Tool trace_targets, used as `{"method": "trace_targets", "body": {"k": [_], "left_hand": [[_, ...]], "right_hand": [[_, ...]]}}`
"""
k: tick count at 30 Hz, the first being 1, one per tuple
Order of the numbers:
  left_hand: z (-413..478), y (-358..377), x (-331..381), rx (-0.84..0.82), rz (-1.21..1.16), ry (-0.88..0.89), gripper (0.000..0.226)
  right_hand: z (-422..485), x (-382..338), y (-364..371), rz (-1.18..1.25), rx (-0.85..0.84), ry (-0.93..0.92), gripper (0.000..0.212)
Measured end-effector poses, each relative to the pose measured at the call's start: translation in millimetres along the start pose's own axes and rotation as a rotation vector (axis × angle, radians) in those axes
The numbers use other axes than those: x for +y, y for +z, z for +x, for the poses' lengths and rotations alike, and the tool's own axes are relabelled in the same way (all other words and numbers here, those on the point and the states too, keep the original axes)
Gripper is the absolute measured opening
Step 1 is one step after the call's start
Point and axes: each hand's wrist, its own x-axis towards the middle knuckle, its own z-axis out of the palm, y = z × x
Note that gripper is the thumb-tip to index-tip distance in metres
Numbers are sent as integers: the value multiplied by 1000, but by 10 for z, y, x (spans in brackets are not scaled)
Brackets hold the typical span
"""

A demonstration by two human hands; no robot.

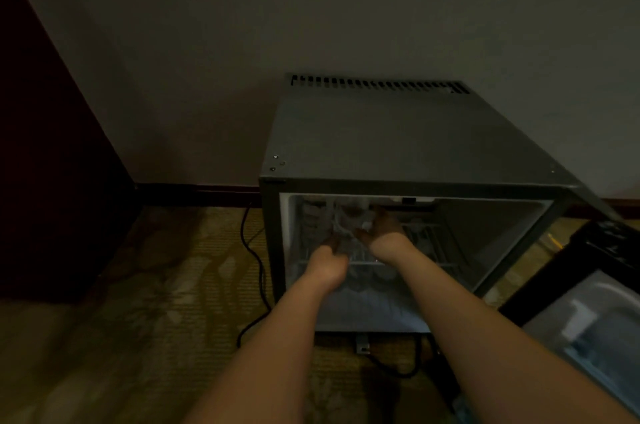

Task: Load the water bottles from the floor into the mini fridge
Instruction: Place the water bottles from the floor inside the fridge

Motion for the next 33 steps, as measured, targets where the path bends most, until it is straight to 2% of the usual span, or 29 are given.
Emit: {"method": "trace_targets", "body": {"k": [5, 17, 24, 29, 33], "left_hand": [[-309, -33, 16, -123, 105, 1, 30], [-1123, -35, 37, -231, 398, 16, 40], [-1833, 89, 218, -239, 545, 155, 30], [-2390, 241, 444, -249, 649, 315, 33], [-2877, 482, 676, -259, 703, 455, 36]], "right_hand": [[-317, 123, -79, -3, -24, -8, 32], [-1257, 412, -457, -87, -68, 22, 32], [-2081, 552, -824, -24, 9, -33, 33], [-2730, 694, -1201, -2, 152, -122, 30], [-3258, 983, -1464, 8, 228, -102, 30]]}}
